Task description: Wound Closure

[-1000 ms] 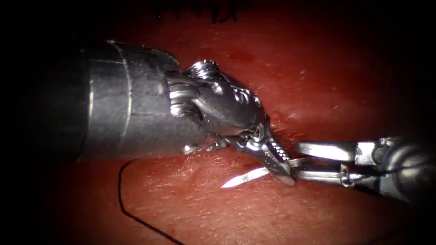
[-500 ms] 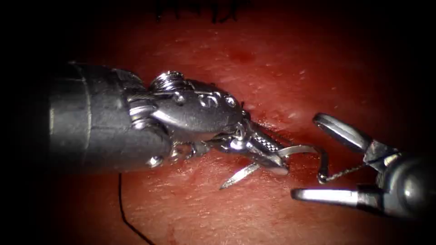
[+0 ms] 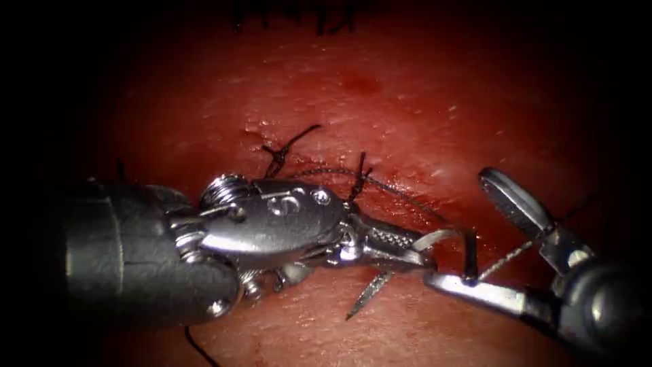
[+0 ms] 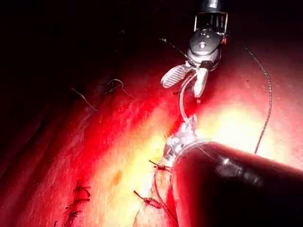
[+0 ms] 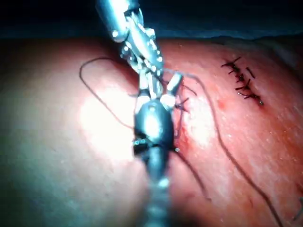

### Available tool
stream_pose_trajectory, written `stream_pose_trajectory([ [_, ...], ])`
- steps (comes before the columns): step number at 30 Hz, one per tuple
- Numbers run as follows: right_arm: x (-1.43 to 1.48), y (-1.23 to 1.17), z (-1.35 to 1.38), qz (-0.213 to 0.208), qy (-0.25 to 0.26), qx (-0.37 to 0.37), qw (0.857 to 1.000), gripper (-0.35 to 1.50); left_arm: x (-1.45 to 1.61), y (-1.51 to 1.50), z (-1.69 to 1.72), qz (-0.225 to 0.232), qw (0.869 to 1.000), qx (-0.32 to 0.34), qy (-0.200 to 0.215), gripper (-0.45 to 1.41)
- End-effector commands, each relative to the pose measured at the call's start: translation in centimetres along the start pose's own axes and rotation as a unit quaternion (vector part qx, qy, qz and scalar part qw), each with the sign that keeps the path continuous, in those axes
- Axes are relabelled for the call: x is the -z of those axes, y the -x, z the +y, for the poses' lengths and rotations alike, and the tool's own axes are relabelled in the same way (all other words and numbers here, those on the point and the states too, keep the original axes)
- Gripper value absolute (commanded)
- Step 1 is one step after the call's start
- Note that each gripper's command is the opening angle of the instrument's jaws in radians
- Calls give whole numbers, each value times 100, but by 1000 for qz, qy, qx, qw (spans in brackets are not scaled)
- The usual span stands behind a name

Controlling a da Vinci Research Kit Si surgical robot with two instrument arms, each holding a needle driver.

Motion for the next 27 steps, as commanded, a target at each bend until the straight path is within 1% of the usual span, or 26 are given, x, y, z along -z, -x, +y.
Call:
stream_pose_trajectory([
  [1,-8,7,-6,-5,13,16,1000,72,-5,2,-2,6,1000,1,1,-45],
  [7,-8,12,-7,-18,46,48,998,71,1,4,0,13,1000,2,1,-45],
  [10,-12,16,-6,-23,64,58,996,76,0,4,0,14,1000,3,2,-45],
  [13,-18,19,-12,-20,67,60,996,76,-3,4,0,14,1000,2,4,-45],
  [16,-24,20,-18,-19,65,67,995,69,-6,6,-1,14,1000,2,3,-45],
  [17,-25,20,-19,-19,64,73,995,61,-6,7,-1,14,1000,1,3,-45],
  [18,-25,19,-20,-19,64,79,995,46,-7,8,-1,13,1000,1,4,-45],
  [19,-24,19,-21,-20,64,85,994,22,-7,9,0,13,1000,1,4,-45],
  [21,-19,19,-22,-20,60,94,994,-35,-5,8,-1,14,1000,1,5,-45],
  [24,-10,21,-23,-25,58,102,993,-35,-4,6,-1,17,1000,2,7,-45],
  [27,-9,22,-22,-27,58,105,992,-35,-4,6,-1,18,1000,2,7,-45],
])
